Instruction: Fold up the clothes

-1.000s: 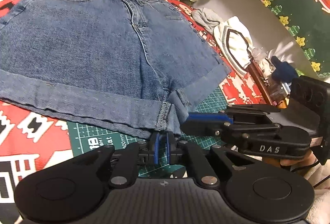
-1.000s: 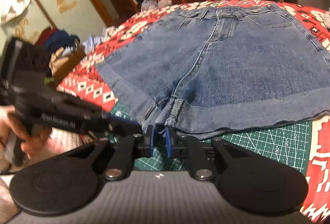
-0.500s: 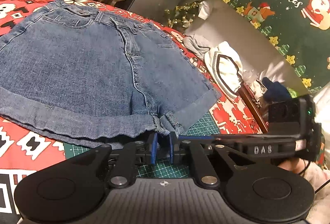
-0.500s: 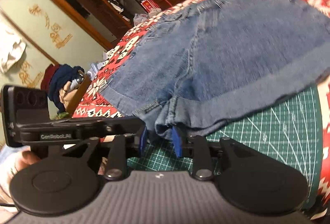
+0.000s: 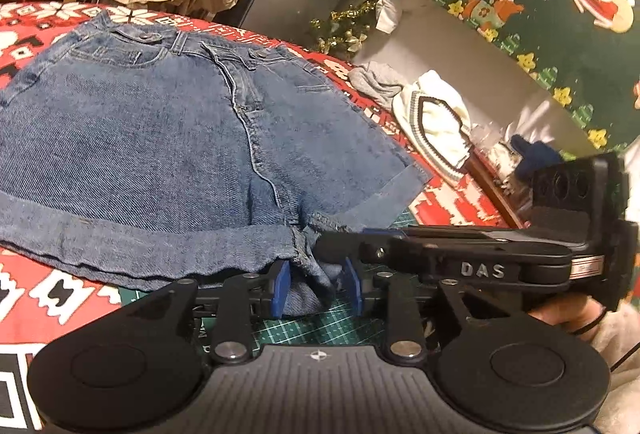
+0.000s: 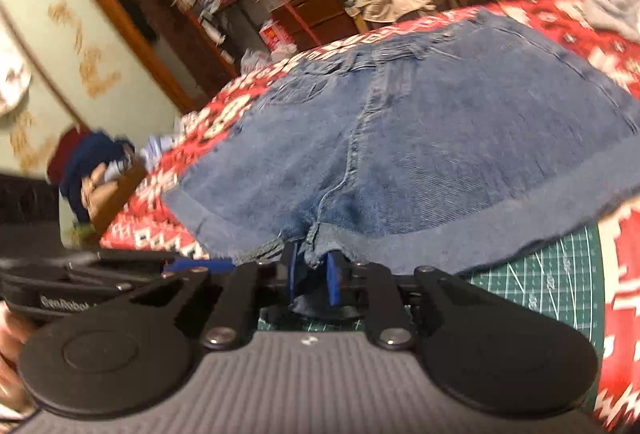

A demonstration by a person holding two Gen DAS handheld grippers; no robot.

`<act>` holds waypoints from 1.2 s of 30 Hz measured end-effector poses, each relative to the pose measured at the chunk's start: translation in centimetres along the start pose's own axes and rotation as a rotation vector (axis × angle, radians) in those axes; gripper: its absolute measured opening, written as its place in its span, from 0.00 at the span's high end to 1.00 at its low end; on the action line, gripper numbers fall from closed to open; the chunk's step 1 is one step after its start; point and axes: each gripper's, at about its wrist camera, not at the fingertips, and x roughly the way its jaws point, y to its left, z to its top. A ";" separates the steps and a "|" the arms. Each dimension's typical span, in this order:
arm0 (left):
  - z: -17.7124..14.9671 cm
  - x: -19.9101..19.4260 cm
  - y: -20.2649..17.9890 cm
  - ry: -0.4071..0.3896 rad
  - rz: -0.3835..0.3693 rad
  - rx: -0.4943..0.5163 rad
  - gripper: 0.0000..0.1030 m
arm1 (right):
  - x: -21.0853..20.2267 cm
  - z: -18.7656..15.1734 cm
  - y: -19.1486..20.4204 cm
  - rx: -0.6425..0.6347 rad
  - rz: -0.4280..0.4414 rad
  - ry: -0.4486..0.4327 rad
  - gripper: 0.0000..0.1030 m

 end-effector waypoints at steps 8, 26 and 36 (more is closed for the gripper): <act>-0.1 0.1 -1.8 0.009 0.050 0.201 0.92 | -1.5 -0.5 3.6 -0.317 -0.108 0.046 0.93; -1.8 1.1 -3.0 0.068 0.026 0.343 0.94 | -1.1 -1.8 4.6 -0.446 -0.132 0.131 0.98; -1.6 1.3 -2.5 0.109 0.005 0.283 0.95 | -0.5 -1.7 3.1 -0.354 -0.091 0.146 0.99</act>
